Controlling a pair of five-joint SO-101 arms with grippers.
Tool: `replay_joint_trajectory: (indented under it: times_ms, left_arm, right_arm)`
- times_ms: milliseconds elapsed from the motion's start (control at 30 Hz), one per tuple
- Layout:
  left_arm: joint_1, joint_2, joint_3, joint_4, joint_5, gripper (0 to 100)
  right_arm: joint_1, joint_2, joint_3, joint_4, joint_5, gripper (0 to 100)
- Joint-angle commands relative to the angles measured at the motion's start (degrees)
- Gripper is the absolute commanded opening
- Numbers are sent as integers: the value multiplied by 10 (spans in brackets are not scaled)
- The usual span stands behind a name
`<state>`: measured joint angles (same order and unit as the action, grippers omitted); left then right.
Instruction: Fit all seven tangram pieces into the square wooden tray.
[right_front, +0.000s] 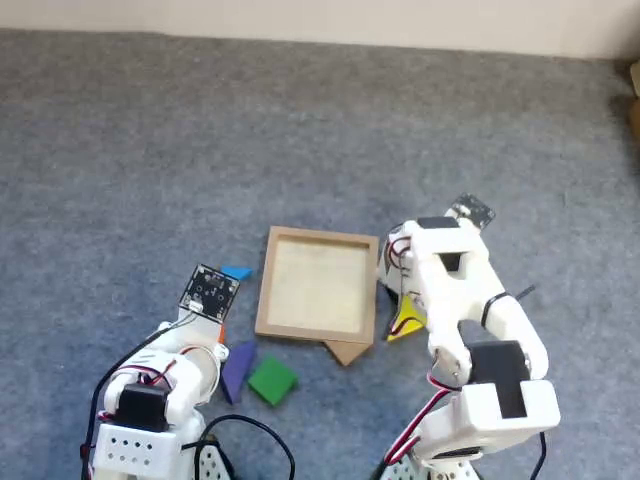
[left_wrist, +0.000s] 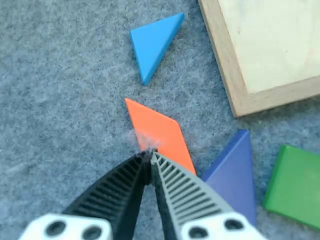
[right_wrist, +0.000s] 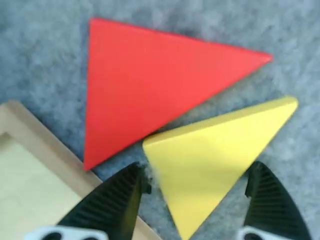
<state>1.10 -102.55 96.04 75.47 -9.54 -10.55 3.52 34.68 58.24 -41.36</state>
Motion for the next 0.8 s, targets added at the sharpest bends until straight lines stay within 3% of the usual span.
replay_joint_trajectory:
  times_ms: [0,167,500,767]
  left_arm:
    - [-7,-18,11,2,-5,5]
    - [-7,-18,11,2,-5,5]
    - [-7,-18,11,2,-5,5]
    - [-7,-18,11,2,-5,5]
  right_arm:
    - [29,0,-20,20,131,296]
    - [51,0,-23,69,254,296]
    - [52,0,-23,129,581,293]
    - [57,-51,-102,234,591,293]
